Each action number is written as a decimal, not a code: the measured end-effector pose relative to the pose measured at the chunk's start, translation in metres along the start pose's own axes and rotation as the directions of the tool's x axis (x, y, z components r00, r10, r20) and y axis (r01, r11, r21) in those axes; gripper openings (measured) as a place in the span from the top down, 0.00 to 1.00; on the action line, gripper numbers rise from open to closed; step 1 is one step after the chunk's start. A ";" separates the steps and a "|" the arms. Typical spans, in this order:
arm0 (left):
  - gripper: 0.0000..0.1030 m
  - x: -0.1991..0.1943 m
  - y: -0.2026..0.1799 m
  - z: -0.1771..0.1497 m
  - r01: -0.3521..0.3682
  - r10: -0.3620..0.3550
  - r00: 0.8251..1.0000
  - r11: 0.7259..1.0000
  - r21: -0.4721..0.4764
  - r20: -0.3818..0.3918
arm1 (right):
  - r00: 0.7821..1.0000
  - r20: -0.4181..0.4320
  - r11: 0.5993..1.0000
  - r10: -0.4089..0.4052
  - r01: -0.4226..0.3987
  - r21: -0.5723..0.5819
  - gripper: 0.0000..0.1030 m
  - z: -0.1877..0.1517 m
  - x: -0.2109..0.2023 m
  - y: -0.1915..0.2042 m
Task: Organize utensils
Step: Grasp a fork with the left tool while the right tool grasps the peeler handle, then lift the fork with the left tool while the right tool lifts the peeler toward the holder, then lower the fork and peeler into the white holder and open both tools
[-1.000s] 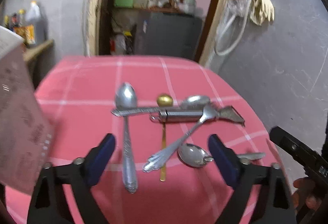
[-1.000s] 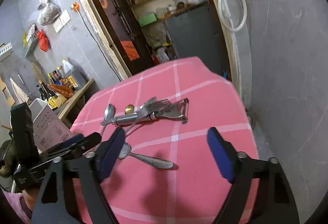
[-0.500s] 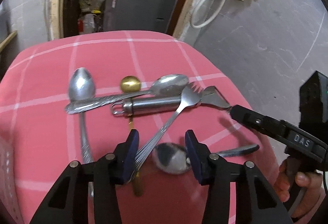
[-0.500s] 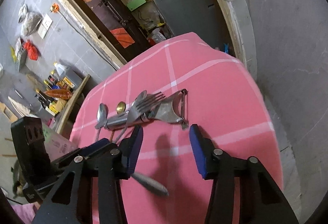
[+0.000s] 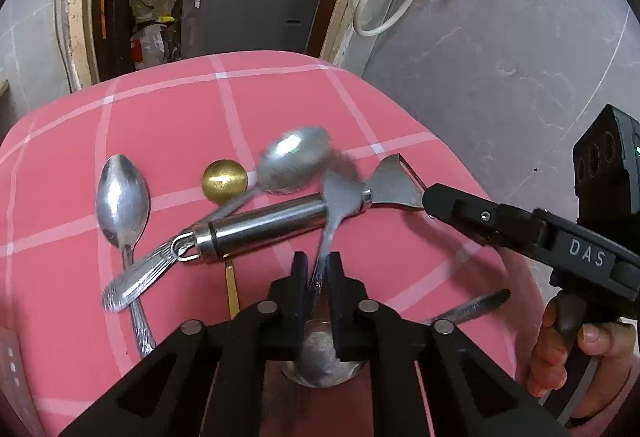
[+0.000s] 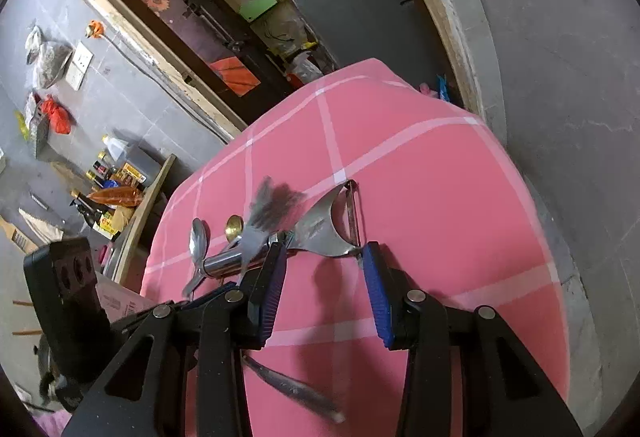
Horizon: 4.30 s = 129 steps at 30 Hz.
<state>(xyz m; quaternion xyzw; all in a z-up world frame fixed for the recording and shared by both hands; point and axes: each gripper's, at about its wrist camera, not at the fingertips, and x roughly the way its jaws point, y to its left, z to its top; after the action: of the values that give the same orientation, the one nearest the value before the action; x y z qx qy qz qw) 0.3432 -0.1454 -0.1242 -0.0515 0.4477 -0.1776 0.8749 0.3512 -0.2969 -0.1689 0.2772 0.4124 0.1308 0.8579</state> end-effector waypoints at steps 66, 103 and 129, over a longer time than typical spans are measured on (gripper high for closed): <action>0.95 -0.154 0.028 -0.046 0.167 -0.099 0.959 0.954 -0.248 0.267 | 0.977 0.179 0.983 0.120 -0.093 -0.156 0.98 0.024 -0.125 0.100; 0.95 -0.261 0.179 -0.036 0.167 0.092 0.734 0.936 -0.310 0.673 | 0.947 0.109 0.807 0.302 -0.193 -0.557 0.98 -0.033 -0.066 0.321; 0.54 -0.285 0.158 -0.065 0.025 0.189 0.751 0.949 -0.313 0.633 | 0.956 0.031 0.821 0.291 -0.233 -0.520 0.56 -0.033 -0.066 0.317</action>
<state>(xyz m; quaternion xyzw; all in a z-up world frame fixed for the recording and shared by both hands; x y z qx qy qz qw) 0.1798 0.1080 0.0158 -0.2235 0.1363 -0.0387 0.9643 0.2855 -0.0568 0.0409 0.1005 0.2731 0.3369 0.8954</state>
